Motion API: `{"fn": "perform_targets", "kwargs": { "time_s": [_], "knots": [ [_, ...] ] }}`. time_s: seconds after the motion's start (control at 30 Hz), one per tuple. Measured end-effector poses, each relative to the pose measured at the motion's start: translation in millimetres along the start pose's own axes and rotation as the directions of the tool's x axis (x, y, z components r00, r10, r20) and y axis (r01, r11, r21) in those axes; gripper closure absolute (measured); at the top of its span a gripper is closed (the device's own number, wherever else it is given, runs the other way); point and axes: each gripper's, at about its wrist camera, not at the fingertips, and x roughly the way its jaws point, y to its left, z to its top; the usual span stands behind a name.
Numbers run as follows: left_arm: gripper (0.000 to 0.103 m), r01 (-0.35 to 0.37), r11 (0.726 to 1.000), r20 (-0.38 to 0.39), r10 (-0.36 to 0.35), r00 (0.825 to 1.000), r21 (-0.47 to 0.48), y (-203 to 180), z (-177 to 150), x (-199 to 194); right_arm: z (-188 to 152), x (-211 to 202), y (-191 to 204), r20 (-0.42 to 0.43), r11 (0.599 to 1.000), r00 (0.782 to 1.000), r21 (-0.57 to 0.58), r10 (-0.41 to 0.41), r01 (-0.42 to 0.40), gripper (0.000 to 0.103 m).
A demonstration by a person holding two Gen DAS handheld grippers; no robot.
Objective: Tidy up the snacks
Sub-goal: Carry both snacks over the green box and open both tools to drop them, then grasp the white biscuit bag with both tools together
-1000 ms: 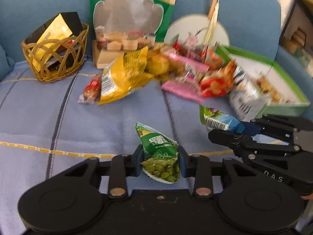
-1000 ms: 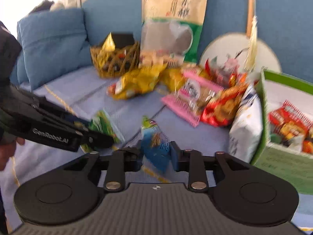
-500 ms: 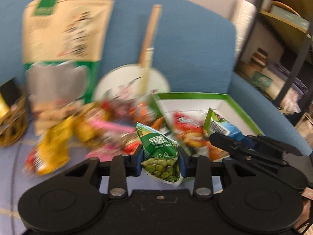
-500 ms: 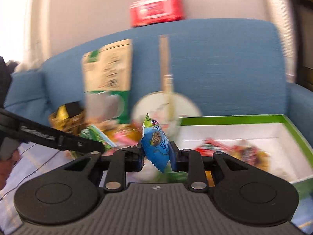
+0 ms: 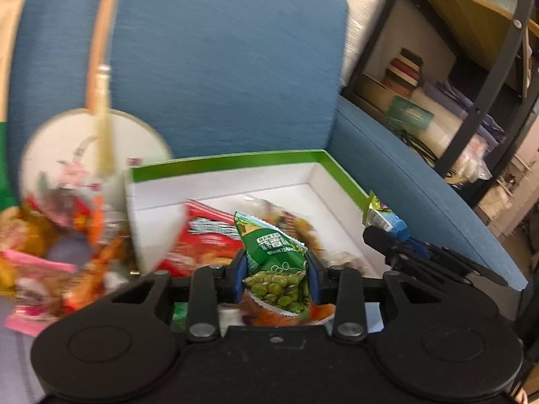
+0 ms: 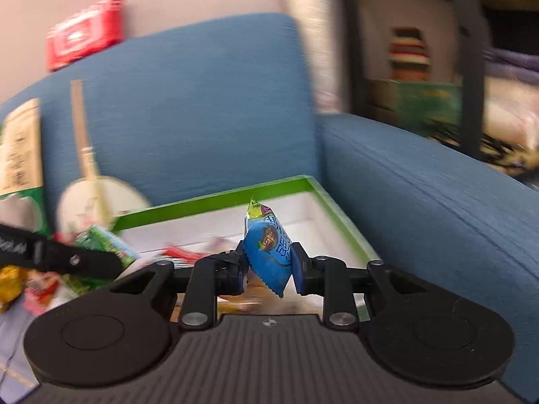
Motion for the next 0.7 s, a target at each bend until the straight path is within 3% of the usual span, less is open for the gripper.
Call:
{"fn": "perform_targets", "kwargs": {
  "time_s": [0.27, 0.33, 0.37, 0.4, 0.47, 0.53, 0.7],
  "knots": [
    [0.054, 0.028, 1.0, -0.038, -0.027, 0.999, 0.006, -18, -3, 44, -3, 19, -17, -0.042, 0.997, 0.998, 0.055, -0.045, 0.048, 0.057],
    [0.047, 0.017, 0.999, -0.03, -0.016, 0.999, 0.03, -19, -4, 48, -5, 24, -16, -0.063, 0.998, 0.997, 0.048, -0.045, 0.048, 0.049],
    [0.019, 0.013, 0.999, -0.025, -0.012, 1.0, 0.038, -19, -4, 48, -6, 24, -15, -0.064, 0.998, 0.997, 0.045, -0.051, 0.054, 0.049],
    [0.0, 0.007, 0.999, -0.021, -0.006, 1.0, 0.039, -19, -5, 47, -6, 23, -15, -0.059, 0.997, 0.997, 0.04, -0.057, 0.059, 0.043],
    [0.0, -0.034, 0.999, 0.023, 0.033, 0.999, 0.019, -14, -9, 38, -5, 17, -13, -0.032, 0.997, 0.997, 0.032, -0.066, 0.067, 0.028],
    [0.0, -0.08, 0.997, 0.068, 0.08, 0.994, -0.007, -7, -12, 25, -4, 9, -14, 0.003, 0.998, 0.998, 0.042, -0.057, 0.056, 0.003],
    [0.0, -0.147, 0.988, 0.079, 0.15, 0.986, -0.047, 13, -16, -4, -3, -11, 2, 0.051, 0.992, 0.994, 0.085, 0.093, -0.098, 0.0]
  ]
}}
